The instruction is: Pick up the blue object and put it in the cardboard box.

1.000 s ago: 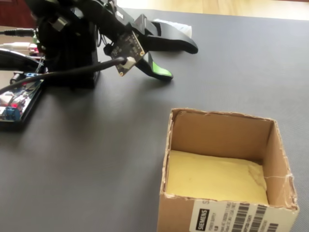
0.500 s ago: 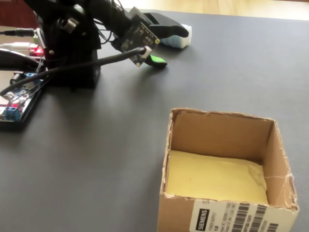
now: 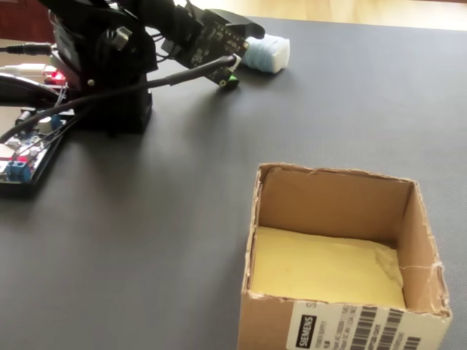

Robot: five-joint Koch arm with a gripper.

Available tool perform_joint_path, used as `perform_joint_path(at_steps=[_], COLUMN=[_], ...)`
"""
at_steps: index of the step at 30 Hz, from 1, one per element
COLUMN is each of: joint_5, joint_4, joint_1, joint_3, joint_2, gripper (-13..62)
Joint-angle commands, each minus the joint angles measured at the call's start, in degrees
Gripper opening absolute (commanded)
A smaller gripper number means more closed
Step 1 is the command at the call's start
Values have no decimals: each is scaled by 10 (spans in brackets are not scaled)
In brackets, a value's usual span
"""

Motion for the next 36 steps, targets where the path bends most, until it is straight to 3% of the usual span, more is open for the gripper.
perform_joint_path(at_steps=[1,13,22,26,36], joint_5=[47,60,54,62,55], joint_4=[6,48,200,374,512], joint_1=[-15,-17,-14,-12,-48], joint_3=[-13,-117,-310,-428,-535], joint_2=[29,25,-112,-188,-294], gripper=[334,331,331,331,331])
